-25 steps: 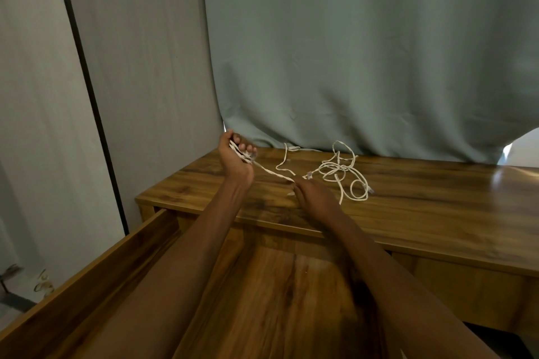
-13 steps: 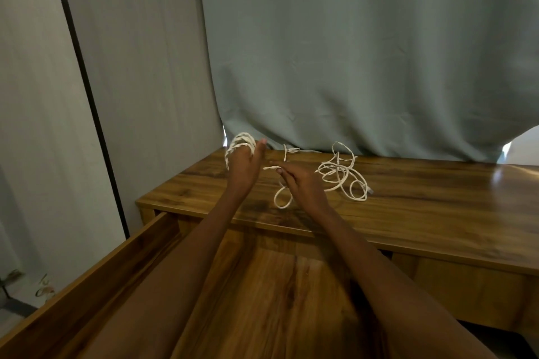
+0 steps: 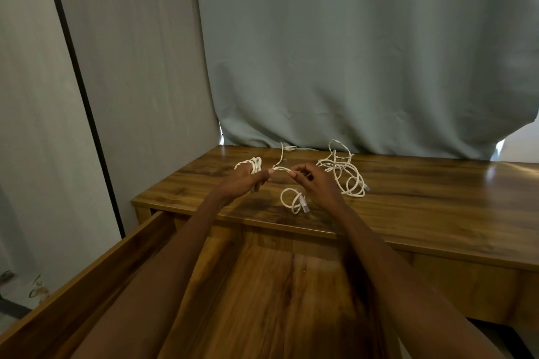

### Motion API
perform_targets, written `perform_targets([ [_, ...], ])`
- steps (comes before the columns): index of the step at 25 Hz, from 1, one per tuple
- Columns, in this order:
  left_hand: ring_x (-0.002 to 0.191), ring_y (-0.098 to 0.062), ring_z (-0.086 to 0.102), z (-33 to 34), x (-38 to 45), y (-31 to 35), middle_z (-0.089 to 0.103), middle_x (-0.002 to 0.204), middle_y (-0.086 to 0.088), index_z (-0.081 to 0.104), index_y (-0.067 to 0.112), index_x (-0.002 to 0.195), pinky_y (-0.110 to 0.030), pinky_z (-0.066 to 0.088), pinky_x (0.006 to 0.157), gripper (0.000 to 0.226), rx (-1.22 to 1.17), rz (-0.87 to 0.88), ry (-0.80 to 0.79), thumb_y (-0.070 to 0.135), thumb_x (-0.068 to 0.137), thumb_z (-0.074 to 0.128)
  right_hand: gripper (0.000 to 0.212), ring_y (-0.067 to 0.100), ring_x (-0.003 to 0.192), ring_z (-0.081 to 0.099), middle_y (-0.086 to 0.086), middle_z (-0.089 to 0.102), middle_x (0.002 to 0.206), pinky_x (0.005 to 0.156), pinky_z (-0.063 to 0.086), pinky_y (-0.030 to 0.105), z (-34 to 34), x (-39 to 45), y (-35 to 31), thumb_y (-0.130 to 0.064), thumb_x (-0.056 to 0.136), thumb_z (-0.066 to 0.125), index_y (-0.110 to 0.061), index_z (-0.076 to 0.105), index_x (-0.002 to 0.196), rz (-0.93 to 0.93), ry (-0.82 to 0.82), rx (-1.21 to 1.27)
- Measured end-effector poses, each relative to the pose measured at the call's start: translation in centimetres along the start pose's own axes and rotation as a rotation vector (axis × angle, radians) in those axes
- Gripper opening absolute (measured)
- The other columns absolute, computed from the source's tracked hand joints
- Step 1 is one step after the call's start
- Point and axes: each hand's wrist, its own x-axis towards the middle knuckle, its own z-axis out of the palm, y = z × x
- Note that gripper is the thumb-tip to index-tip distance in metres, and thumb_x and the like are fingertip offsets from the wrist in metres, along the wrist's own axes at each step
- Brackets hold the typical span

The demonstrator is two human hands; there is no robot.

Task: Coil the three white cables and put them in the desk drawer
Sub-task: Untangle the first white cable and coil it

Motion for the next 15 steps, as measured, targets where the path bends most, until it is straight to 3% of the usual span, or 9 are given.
perform_targets([
  [3,0.057,-0.005,0.059,0.2,0.0,-0.5,0.065,0.056,0.007,0.067,-0.014,0.084,-0.03,0.048,0.068,0.054,-0.103,-0.043,0.147,0.038,0.095,0.063,0.035,0.011,0.097,0.066,-0.008,0.071,0.109,0.08,0.054,0.037,-1.4,-0.7,1.2,-0.049,0.105,0.038,-0.034,0.065,0.121,-0.059,0.006,-0.186],
  [5,0.054,-0.005,0.056,0.2,0.0,-1.0,0.061,0.053,0.005,0.069,-0.013,0.084,-0.026,0.046,0.063,0.051,-0.142,-0.06,0.214,0.036,0.096,0.063,0.037,0.016,0.1,0.066,-0.005,0.071,0.114,0.081,0.055,0.039,-2.4,-0.6,2.2,-0.04,0.102,0.036,-0.033,0.064,0.125,-0.089,-0.041,-0.368],
  [9,0.054,-0.013,0.046,0.2,0.3,-1.9,0.048,0.058,-0.002,0.078,0.01,0.089,-0.027,0.041,0.053,0.031,-0.211,-0.064,0.362,0.034,0.097,0.061,0.043,0.021,0.104,0.066,-0.008,0.071,0.113,0.083,0.055,0.044,-4.3,-0.6,3.2,-0.039,0.086,0.036,-0.04,0.066,0.116,-0.101,-0.134,-0.59],
  [13,0.055,-0.012,0.043,-0.1,0.2,-2.7,0.045,0.06,-0.001,0.079,0.016,0.094,-0.027,0.037,0.052,0.025,-0.313,-0.086,0.384,0.032,0.098,0.06,0.03,0.013,0.095,0.064,-0.012,0.072,0.104,0.077,0.05,0.035,-5.2,-1.2,3.2,-0.05,0.099,0.05,-0.042,0.066,0.124,-0.124,-0.169,-0.607],
  [15,0.055,-0.012,0.044,0.1,0.1,-2.8,0.045,0.059,0.001,0.079,0.017,0.094,-0.027,0.037,0.053,0.024,-0.35,-0.087,0.351,0.032,0.098,0.06,0.033,0.017,0.102,0.067,-0.009,0.072,0.114,0.08,0.052,0.036,-4.5,-1.0,3.3,-0.047,0.101,0.051,-0.041,0.063,0.13,-0.195,-0.183,-0.627],
])
